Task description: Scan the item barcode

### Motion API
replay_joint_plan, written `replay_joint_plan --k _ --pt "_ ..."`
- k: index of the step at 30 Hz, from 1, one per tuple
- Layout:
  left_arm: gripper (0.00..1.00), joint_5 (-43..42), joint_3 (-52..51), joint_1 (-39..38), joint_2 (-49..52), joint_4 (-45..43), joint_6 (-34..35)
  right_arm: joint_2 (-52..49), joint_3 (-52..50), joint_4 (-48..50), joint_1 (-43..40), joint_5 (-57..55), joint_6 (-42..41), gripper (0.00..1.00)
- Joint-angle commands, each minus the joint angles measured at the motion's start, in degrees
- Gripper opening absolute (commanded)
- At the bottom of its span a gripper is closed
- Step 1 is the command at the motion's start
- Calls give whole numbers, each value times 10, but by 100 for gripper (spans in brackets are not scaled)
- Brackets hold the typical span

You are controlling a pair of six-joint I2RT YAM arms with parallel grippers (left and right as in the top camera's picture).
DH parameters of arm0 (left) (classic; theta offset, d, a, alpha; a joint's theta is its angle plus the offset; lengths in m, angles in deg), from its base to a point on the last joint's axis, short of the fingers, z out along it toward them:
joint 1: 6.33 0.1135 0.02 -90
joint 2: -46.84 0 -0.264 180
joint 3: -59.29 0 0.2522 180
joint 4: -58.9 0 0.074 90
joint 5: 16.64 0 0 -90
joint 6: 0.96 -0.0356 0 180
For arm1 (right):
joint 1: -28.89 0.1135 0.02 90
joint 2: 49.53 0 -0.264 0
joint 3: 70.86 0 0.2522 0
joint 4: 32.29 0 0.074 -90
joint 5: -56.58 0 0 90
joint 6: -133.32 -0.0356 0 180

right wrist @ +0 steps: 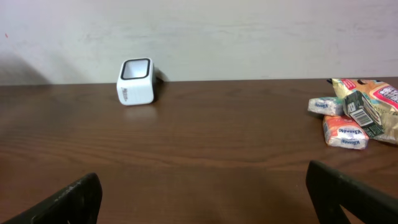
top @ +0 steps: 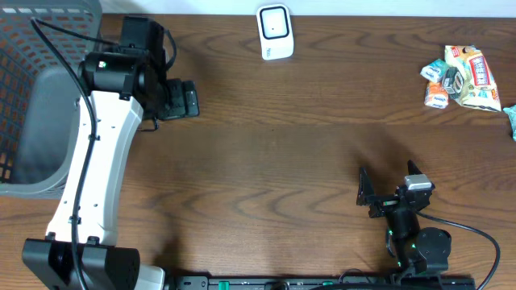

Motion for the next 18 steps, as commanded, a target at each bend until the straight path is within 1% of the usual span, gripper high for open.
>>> replay_joint_plan --k 1,3,6,8,10,11,13,14,16,17,18 --pt "98 11 -3 1 1 38 -2 4 -1 -3 5 -5 -8 99" --pt "98 10 -23 -2 -12 45 2 4 -1 -3 5 -5 -8 99" --pt "98 10 -79 -7 -48 18 21 4 -1 -3 5 -5 -8 99" --pt "98 1 -137 -10 -86 -24 36 4 -1 -3 5 -5 -8 99" --pt "98 -18 -215 -14 -137 -92 35 4 -1 -3 5 -5 -8 99" --pt "98 -27 -250 -16 -163 -122 25 4 -1 -3 5 -5 -8 99" --pt "98 -62 -327 -19 -227 -186 -29 4 -1 -3 5 -5 -8 99" --pt "98 -72 -354 -19 -252 -205 -43 4 -1 -3 5 -5 -8 99" --pt "98 -84 -412 -19 -313 -247 -61 4 -1 -3 5 -5 -8 99" --pt "98 -89 -464 -19 -373 -281 -62 4 -1 -3 5 -5 -8 99" --pt "98 -91 -491 -19 -407 -297 -62 4 -1 -3 5 -5 -8 99"
